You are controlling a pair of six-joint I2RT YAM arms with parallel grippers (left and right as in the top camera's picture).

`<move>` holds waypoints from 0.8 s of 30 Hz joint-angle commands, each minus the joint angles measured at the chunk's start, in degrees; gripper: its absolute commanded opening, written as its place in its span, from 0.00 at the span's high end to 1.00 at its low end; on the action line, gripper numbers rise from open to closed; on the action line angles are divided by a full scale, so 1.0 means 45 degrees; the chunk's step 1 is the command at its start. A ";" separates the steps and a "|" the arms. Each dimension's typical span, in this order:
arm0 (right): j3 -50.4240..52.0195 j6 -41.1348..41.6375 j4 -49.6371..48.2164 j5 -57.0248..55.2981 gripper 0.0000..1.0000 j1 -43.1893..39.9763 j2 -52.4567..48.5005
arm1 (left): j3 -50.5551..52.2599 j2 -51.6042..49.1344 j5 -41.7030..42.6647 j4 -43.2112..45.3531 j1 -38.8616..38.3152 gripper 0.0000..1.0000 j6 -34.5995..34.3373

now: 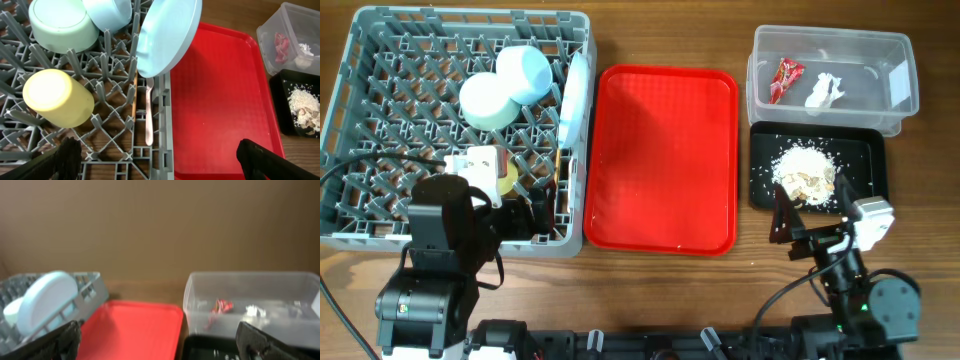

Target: Sort waste into correct bins and load items into the dishwasher rack

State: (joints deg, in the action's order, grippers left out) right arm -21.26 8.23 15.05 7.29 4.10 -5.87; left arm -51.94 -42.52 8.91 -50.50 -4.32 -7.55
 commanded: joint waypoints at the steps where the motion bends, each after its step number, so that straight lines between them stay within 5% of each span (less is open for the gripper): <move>1: 0.1875 -0.0131 -0.2084 0.0136 0.00 -0.0019 0.1122 | 0.0073 0.0019 0.0194 0.0024 0.0068 0.00 0.0253; 7: 0.4556 -0.0170 -0.5974 -0.0010 0.00 -0.0019 0.1263 | 0.0073 0.0019 0.0194 0.0024 0.0068 0.00 0.0253; 13: 0.4658 -0.0782 -0.3434 -0.0194 0.00 -0.0019 0.1263 | 0.0073 0.0019 0.0189 0.0024 0.0068 0.00 0.0257; 24: 0.4658 -0.0801 -0.3434 -0.0199 0.00 -0.0068 0.1268 | 0.0073 0.0019 0.0194 0.0024 0.0068 0.00 0.0253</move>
State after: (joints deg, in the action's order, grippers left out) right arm -0.36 5.67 -0.32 7.22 4.08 -0.89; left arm -51.92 -42.52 8.93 -50.52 -4.32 -7.55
